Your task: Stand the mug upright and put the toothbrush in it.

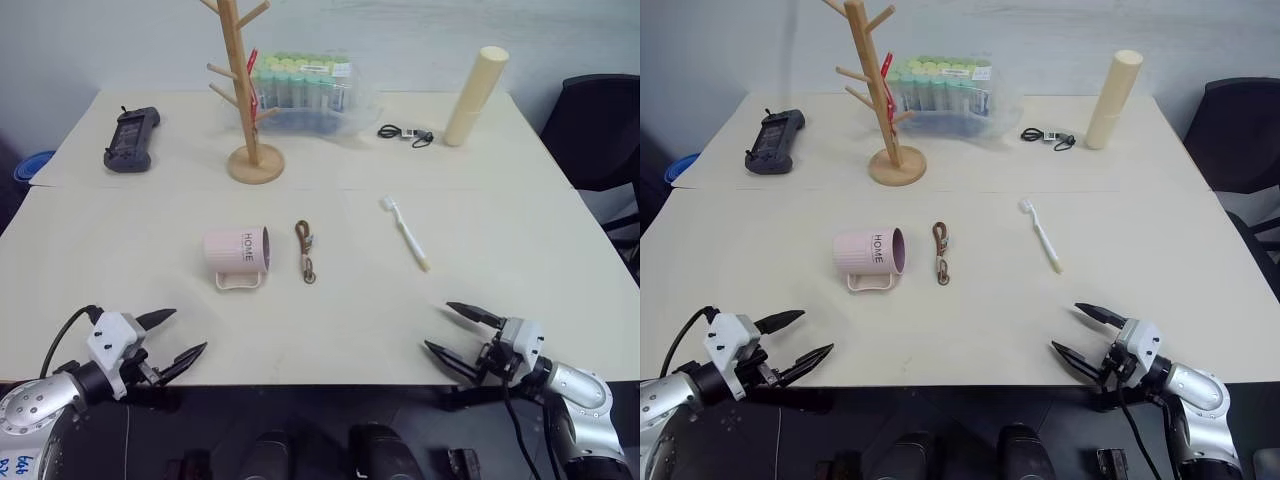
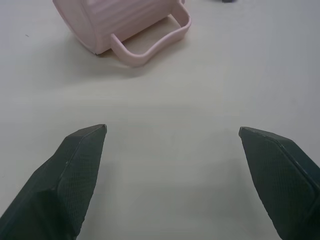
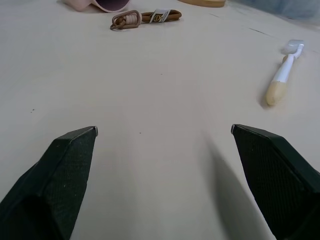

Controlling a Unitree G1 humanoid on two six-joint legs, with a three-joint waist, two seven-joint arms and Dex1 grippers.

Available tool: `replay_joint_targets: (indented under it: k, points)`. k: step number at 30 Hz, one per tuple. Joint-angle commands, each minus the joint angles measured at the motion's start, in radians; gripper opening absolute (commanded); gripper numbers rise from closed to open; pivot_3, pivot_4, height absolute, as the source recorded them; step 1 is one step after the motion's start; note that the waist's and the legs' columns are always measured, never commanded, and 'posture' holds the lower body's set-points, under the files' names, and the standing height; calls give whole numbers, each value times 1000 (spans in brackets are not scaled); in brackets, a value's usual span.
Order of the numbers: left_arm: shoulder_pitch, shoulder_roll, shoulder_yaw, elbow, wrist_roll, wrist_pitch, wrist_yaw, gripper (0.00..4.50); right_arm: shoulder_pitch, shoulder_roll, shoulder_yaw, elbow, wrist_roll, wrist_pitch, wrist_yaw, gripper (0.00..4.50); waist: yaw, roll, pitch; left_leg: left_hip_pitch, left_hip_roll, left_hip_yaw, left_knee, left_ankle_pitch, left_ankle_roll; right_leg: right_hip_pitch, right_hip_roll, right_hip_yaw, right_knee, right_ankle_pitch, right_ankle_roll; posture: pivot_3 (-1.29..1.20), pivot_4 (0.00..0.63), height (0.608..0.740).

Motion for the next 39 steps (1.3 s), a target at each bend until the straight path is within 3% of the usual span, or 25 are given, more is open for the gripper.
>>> replay_joint_targets:
  k: [1,8,13,14,17,19,24,28,32,39]
  points:
    - [-9,17,43,-30,-36,21,-2,4500,3,-1,18,-9,-30,-15,-8,4479,-1,0,0,0,0,0,0,0,0,0,0,0,0,0,0,0,150,740]
    - [-41,28,56,-108,-123,129,-5,4500,-39,-3,99,-225,-25,175,-66,4479,-1,5,3,-2,0,0,0,0,0,-2,0,0,1,0,0,0,150,740]
    - [1,58,78,-183,-192,159,-92,4500,-158,37,190,-394,-72,404,-230,4479,-5,6,4,-9,0,0,1,4,-7,-10,0,0,2,0,0,0,150,740]
    - [-1,59,88,-184,-214,169,-98,4500,-240,79,244,-397,-132,495,-305,4479,-5,7,4,-9,0,0,1,4,-7,-11,1,0,2,0,0,0,150,740]
    - [-33,57,79,-163,-212,154,-107,4500,-494,236,358,-354,-227,806,-506,4479,-26,6,4,-12,0,0,1,6,-9,-16,1,1,6,0,0,0,150,740]
    - [-46,47,60,-155,-191,132,-109,4500,-585,333,379,-310,-239,874,-572,4479,-25,7,4,-14,0,0,0,8,-12,-20,1,1,9,1,-2,0,150,740]
    - [-35,17,39,-166,-159,89,-102,4500,-702,482,436,-191,-307,1015,-709,4479,-21,5,3,-28,-1,-5,3,9,-13,-36,3,-2,23,-1,-4,0,150,740]
    - [-7,-1,48,-175,-138,68,-82,4500,-732,507,473,-81,-373,1079,-776,4479,-27,5,2,-29,-6,-3,3,7,-8,-37,-1,-1,23,-1,-4,0,150,740]
    - [13,-10,63,-183,-131,49,-71,4500,-740,508,449,-81,-377,1105,-793,3616,-27,4,2,-29,-6,-2,5,6,-8,-36,-1,-1,21,-1,-4,0,150,740]
    - [22,-14,55,-172,-115,21,-64,4500,-709,487,456,-127,-347,1176,-715,1153,-27,4,2,-27,-4,-2,3,12,-12,-35,0,-1,19,-1,-4,0,150,740]
